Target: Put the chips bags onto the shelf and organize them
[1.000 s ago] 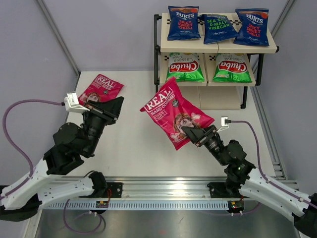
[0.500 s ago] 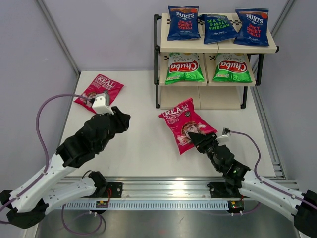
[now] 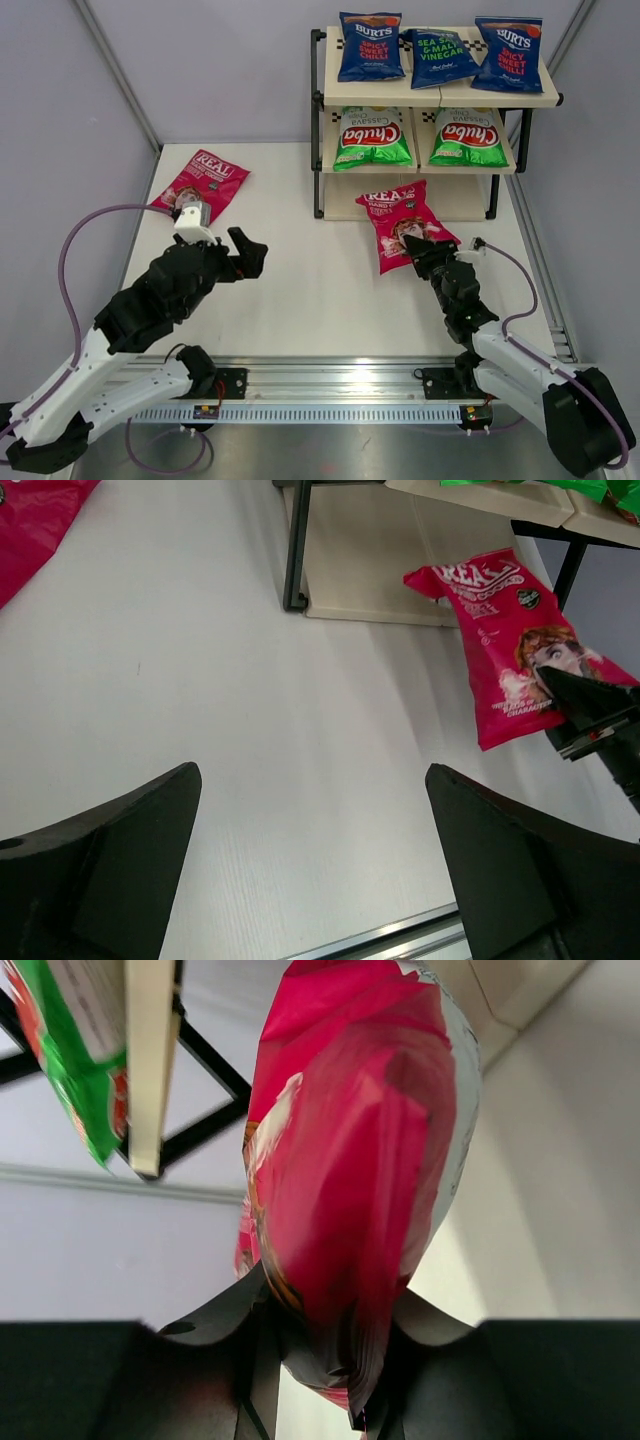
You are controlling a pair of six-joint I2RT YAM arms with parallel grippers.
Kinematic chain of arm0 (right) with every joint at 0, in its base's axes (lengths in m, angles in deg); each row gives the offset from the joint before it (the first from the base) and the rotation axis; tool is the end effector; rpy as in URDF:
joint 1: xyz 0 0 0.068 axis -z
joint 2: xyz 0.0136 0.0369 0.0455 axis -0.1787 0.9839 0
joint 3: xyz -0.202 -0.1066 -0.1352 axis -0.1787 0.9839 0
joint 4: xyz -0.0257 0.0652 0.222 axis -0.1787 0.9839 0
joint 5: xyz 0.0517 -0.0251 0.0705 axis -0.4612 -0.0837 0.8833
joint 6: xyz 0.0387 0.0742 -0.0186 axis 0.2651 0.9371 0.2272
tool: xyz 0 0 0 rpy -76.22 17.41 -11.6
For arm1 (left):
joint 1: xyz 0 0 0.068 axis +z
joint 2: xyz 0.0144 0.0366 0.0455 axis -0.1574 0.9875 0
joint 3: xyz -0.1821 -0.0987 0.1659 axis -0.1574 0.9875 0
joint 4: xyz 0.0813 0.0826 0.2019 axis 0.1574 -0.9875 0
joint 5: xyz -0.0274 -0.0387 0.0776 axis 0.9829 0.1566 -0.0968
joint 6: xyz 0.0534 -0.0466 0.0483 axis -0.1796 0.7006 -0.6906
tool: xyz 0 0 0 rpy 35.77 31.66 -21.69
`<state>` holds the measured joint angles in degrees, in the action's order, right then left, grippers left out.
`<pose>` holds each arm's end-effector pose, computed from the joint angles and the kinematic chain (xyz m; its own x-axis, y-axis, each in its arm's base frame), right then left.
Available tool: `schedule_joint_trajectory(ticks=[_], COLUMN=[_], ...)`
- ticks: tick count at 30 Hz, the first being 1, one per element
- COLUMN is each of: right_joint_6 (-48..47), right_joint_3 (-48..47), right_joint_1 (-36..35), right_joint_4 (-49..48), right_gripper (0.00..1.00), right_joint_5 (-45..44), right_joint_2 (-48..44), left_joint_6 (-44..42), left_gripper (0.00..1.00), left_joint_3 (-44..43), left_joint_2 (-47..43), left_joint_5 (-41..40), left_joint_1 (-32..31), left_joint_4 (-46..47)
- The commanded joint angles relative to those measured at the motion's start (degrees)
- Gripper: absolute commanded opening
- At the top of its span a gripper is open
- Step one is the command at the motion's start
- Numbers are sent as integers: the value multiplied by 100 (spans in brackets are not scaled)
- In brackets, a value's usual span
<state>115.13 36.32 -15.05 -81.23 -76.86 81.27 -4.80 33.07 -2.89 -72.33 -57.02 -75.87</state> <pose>0.1910 0.0675 0.1961 -0.2048 0.8893 -0.4089 0.0596 0.4283 0.9017 0.1122 -0.0745 0.3448 -0.4229 -0.2806 -0.8616 0.1855 0.9039 -0.3854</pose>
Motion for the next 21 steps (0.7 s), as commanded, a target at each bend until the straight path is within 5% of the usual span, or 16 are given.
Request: schedule_joint_trajectory(ticks=[1, 10, 21], right_joint_6=[44, 195, 37], right_joint_3=[-520, -1091, -2241], right_joint_1=[773, 2690, 3220], right_joint_4=[-929, -2736, -4611], right_gripper=[9, 11, 16], right_joint_5=[634, 2358, 2527], right_joint_2=[222, 2644, 5011], left_joint_6=[-161, -820, -1154], left_gripper=[99, 99, 99], left_joint_3=[-31, -286, 425], left_joint_2=[-63, -528, -1319], left_joint_5=[200, 824, 280], left_joint_1=[24, 24, 24], left_joint_4=[-130, -438, -131])
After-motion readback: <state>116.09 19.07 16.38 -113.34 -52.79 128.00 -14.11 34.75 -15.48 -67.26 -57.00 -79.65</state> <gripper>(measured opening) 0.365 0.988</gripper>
